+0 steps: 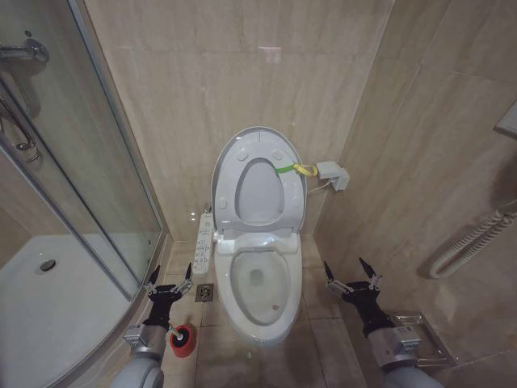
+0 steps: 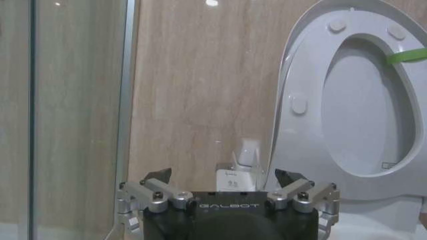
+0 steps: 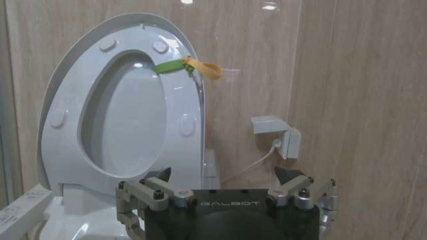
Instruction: Open the toilet lid, clean the toilet bowl with a toilet brush, close the toilet lid, and flush.
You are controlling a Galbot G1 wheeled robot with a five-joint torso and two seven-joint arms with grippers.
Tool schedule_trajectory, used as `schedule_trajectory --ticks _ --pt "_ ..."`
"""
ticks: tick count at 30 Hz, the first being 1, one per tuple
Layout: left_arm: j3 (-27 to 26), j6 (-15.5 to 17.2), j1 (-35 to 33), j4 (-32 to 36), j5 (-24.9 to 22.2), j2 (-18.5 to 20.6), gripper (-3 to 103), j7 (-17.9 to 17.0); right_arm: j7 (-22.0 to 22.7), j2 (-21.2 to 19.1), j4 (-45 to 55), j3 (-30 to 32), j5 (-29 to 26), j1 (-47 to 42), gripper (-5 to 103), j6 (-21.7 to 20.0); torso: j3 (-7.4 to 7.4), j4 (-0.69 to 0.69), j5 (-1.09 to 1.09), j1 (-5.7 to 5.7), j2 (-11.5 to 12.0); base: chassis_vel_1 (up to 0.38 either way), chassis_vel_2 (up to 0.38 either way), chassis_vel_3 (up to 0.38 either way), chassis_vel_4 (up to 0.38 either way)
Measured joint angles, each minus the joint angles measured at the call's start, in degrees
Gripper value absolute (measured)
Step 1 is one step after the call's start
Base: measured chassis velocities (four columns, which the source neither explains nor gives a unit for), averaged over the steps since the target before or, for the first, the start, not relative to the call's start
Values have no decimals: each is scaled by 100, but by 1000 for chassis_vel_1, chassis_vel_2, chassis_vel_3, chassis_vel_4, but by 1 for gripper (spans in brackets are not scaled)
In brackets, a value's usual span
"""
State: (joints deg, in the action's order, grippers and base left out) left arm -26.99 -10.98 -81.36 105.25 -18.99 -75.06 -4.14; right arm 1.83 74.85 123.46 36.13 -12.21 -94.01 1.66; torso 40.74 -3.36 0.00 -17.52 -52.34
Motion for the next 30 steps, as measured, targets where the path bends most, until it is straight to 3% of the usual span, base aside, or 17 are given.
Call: schedule_trajectory --ticks 30 --pt "0 0 0 0 0 0 100 0 0 0 0 0 0 0 100 0 0 0 0 0 0 0 0 0 0"
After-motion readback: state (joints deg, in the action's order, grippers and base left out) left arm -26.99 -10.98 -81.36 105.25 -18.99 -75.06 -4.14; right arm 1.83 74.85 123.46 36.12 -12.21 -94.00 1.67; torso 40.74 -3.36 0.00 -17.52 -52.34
